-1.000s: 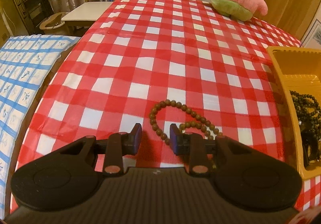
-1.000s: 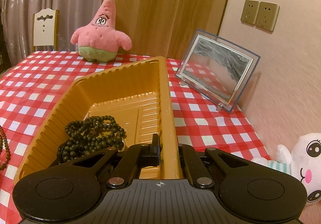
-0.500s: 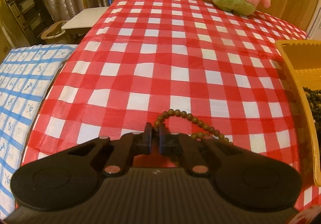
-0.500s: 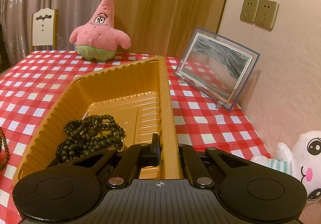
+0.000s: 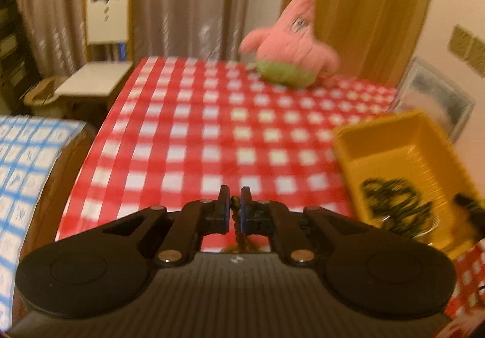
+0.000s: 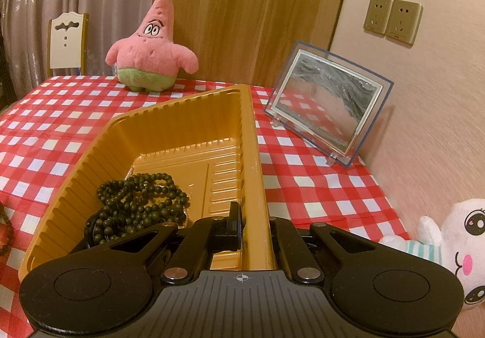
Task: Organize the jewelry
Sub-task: 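Lift the brown bead strand over the tray and open the left tool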
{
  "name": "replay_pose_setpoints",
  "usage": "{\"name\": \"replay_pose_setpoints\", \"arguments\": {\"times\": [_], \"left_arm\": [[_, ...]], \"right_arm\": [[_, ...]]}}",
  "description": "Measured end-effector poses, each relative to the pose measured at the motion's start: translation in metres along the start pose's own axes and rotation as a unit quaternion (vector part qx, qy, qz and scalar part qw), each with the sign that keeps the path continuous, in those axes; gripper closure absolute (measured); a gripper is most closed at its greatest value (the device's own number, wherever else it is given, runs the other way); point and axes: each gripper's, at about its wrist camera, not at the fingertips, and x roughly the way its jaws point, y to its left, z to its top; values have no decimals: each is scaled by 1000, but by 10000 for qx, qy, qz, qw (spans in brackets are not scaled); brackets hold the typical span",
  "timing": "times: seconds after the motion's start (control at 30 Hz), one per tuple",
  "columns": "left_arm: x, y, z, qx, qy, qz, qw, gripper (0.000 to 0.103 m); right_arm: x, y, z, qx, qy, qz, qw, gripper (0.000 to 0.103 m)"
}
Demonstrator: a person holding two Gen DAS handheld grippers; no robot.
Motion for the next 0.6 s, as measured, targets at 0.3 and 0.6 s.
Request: {"name": "replay_pose_setpoints", "arguments": {"times": [0.3,0.6], "left_arm": [[-39,-25,37,150,-456,-525,9975,98],[-76,-41,60,405,-927,-770,9919,98]], "right_arm": [[-1,1,1,13,-11,29,10000,100],[-1,0,1,29,-14,49,10000,100]]}}
